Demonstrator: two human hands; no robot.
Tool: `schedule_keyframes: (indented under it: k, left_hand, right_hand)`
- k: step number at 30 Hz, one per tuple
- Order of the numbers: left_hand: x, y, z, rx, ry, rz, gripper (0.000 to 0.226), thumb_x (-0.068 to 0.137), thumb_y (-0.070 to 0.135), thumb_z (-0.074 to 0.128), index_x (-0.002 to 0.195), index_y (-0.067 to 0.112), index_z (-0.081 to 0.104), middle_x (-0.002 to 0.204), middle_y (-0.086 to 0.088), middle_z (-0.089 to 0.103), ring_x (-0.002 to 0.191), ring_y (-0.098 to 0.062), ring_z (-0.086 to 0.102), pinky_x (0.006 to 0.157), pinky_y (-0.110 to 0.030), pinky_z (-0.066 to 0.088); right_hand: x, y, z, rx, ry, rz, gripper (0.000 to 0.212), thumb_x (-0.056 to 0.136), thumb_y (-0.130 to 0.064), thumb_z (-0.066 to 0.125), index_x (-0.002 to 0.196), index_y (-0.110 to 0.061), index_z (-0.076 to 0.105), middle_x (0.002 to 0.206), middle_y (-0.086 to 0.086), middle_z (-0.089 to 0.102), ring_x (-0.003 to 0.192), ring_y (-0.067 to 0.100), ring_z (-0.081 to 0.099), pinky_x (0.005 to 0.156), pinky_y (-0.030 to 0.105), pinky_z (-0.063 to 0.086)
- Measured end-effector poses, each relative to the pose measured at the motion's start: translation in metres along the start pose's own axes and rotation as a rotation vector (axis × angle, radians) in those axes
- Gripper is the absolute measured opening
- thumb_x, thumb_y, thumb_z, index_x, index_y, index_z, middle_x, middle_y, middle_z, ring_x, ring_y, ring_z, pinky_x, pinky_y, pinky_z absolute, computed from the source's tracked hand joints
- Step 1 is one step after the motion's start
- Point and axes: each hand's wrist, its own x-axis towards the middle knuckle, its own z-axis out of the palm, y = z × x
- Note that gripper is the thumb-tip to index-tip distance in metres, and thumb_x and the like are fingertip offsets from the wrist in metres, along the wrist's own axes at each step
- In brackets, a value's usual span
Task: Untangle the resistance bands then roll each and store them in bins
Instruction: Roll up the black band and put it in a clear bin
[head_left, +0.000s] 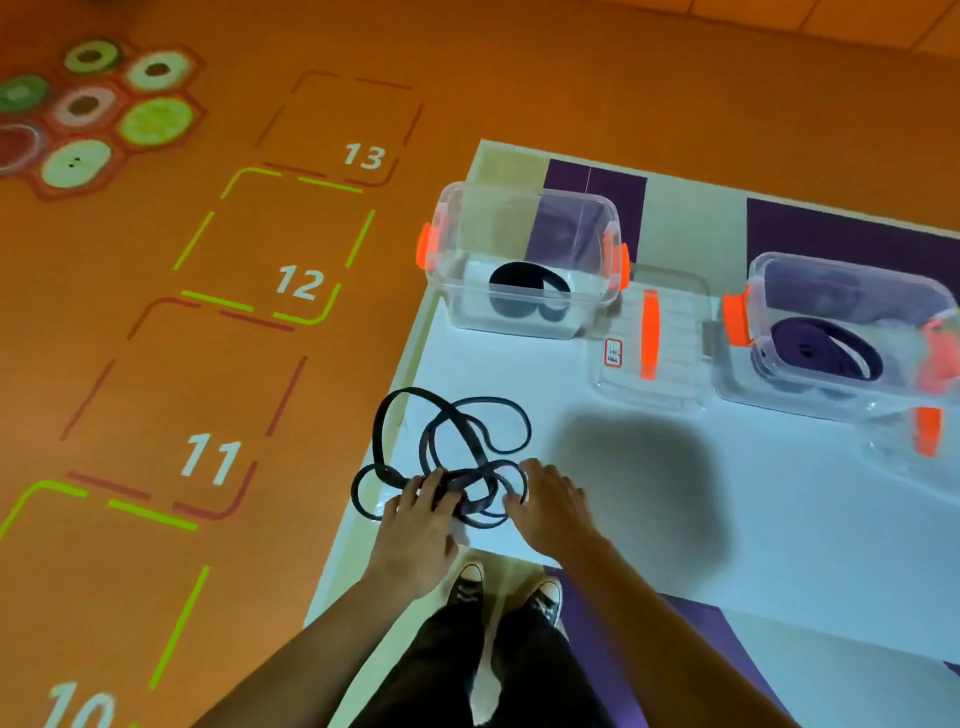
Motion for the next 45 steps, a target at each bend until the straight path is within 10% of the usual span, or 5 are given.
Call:
schedule_keyframes:
  k: [7, 13, 30, 36, 45]
  left_hand:
    - [-0.002, 0.005, 0.009, -0.018, 0.037, -0.056, 0.049, 0.090, 0.027, 0.066, 0.137, 0.023, 0.053, 0.154, -0.006, 0.034, 0.143, -0.034, 0.033, 0.108, -0.047, 0.043]
    - [-0.009, 0.003, 0.007, -0.039, 0.135, -0.085, 0.028, 0.094, 0.028, 0.063, 0.122, 0.023, 0.065, 0.131, -0.003, 0.053, 0.119, -0.032, 0.053, 0.099, -0.043, 0.043]
    - [0.002, 0.062, -0.087, -0.589, 0.273, 0.100, 0.026, 0.074, 0.042, 0.048, 0.081, 0.018, 0.057, 0.103, 0.007, 0.050, 0.093, -0.016, 0.053, 0.081, -0.025, 0.045]
    - [0.009, 0.064, -0.095, -0.452, 0.197, 0.000, 0.025, 0.092, 0.031, 0.058, 0.075, 0.020, 0.072, 0.107, 0.008, 0.061, 0.097, -0.016, 0.060, 0.082, -0.027, 0.045]
    - [-0.005, 0.127, -0.180, -0.872, 0.123, 0.321, 0.087, 0.077, 0.045, 0.083, 0.147, 0.053, 0.031, 0.144, 0.033, 0.043, 0.134, 0.008, 0.038, 0.106, -0.022, 0.041]
  right_hand:
    - [0.019, 0.012, 0.030, 0.339, -0.033, 0.147, 0.057, 0.090, -0.024, 0.073, 0.138, -0.013, 0.044, 0.123, 0.010, 0.065, 0.111, 0.029, 0.062, 0.088, 0.034, 0.050]
    - [0.009, 0.011, 0.012, 0.639, -0.040, 0.194, 0.025, 0.078, -0.007, 0.079, 0.071, -0.014, 0.056, 0.074, 0.005, 0.060, 0.061, 0.017, 0.052, 0.052, 0.024, 0.036]
    - [-0.051, 0.034, -0.170, 1.139, 0.629, 0.020, 0.024, 0.081, -0.004, 0.070, 0.090, -0.025, 0.063, 0.061, -0.001, 0.052, 0.056, 0.022, 0.040, 0.060, 0.037, 0.035]
    - [-0.102, 0.021, -0.240, 1.087, 0.416, -0.349, 0.021, 0.096, 0.004, 0.057, 0.108, -0.012, 0.064, 0.073, 0.001, 0.054, 0.052, 0.019, 0.043, 0.048, 0.030, 0.038]
    - [-0.126, -0.019, -0.267, 0.863, 0.179, -0.539, 0.027, 0.092, -0.003, 0.072, 0.115, -0.015, 0.064, 0.079, 0.009, 0.069, 0.077, 0.030, 0.074, 0.079, 0.038, 0.059]
